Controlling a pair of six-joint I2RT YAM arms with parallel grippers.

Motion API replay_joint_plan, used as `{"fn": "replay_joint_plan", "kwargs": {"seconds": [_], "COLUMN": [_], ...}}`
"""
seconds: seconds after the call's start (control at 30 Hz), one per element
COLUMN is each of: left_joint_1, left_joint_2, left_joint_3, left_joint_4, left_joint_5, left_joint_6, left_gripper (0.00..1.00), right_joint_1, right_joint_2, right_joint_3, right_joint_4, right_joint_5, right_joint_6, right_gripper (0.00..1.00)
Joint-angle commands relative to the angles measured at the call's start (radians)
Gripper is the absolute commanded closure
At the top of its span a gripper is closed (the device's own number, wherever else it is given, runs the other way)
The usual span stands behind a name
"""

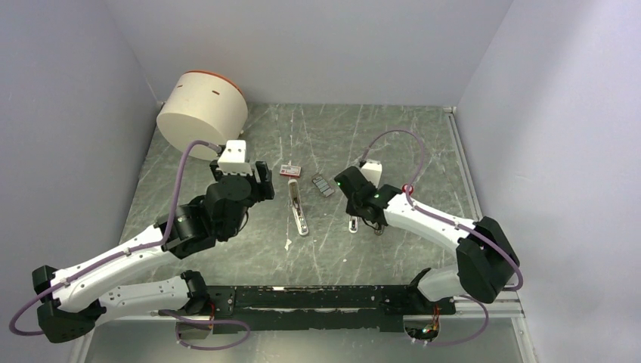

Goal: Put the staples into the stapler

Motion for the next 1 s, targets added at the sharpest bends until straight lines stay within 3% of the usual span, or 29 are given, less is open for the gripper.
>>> {"fn": "replay_joint_plan", "kwargs": {"seconds": [0.0, 0.3, 0.97], "left_joint_1": [0.006, 0.006, 0.006], "left_joint_2": [0.006, 0.031, 0.05], "left_joint_3": [0.034, 0.05, 0.021], "left_joint_4": [0.014, 0.037, 0.082], "left_joint_5": [0.026, 0.076, 0.099], "left_joint_6": [-0.015, 0.021, 0.028], "left_gripper": [0.26, 0.26, 0.26], "right_joint_1": [-0.016, -0.021, -0.021], "right_joint_2": [-0.034, -0.035, -0.029], "right_joint_3": [-0.049, -0.121, -0.155], "right_joint_4": [0.035, 0.122, 0.147], "right_joint_5": [0.033, 0.017, 0.022], "right_joint_6": [0.058, 0.123, 0.048], "right_gripper": [0.78, 0.78, 0.79]}}
